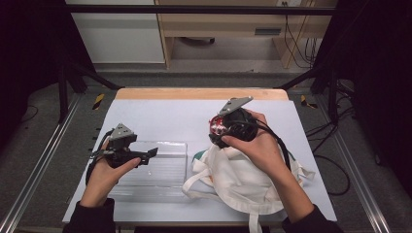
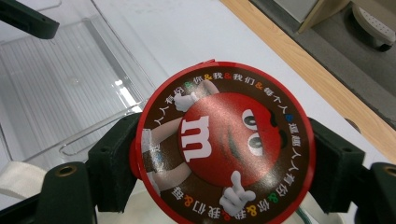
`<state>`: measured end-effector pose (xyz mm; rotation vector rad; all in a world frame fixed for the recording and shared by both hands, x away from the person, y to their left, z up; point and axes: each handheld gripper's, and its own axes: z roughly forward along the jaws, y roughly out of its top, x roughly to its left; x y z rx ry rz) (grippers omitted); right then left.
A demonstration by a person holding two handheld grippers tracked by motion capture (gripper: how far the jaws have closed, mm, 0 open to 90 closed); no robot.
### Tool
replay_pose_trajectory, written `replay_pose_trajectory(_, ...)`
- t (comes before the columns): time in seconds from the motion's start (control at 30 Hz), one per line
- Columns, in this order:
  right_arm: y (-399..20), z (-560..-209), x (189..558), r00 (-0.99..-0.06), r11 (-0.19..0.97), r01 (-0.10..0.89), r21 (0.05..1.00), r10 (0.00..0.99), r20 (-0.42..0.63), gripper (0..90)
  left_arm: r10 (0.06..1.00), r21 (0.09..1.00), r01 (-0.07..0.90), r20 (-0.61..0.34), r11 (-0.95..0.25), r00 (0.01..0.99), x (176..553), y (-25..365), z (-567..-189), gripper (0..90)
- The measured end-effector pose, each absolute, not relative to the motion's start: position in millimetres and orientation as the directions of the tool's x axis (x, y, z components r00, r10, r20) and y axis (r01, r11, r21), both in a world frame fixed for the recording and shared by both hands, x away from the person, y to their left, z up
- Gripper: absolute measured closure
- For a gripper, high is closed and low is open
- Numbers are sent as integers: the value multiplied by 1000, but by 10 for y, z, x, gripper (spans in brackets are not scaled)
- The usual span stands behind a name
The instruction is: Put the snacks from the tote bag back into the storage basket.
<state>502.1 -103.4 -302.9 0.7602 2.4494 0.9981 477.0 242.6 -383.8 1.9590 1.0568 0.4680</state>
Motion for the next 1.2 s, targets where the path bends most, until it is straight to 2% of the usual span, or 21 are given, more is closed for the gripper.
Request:
replay_pose_trajectory(0.2, -1023, -3035, 5070, -781, 593, 325, 737, 608, -144, 237, 823, 790, 514, -21, -334, 567, 4793, 2425, -3900, 57)
replay_pose_trajectory(0.53, -868, -3106, 4937, -790, 632, 298, 715, 584, -187, 237, 836, 796, 524, -43, -302, 547, 4775, 2526, -3903, 58)
replay_pose_trajectory(0.83, -731, -3061, 4855, -817, 636, 272, 722, 549, -176, 238, 846, 808, 520, -53, -276, 531, 4757, 2622, -3849, 65)
replay_pose_trajectory(0.93, -660, -3042, 4846, -827, 640, 266, 721, 536, -171, 238, 851, 805, 522, -42, -281, 523, 4760, 2654, -3847, 64)
replay_pose_trajectory(1.0, -601, -3036, 4837, -836, 651, 251, 716, 519, -179, 238, 863, 790, 530, -2, -309, 505, 4765, 2715, -3854, 64)
replay_pose_trajectory(1.2, -441, -3078, 4833, -851, 668, 244, 703, 494, -175, 238, 871, 798, 535, -28, -276, 491, 4761, 2774, -3863, 64)
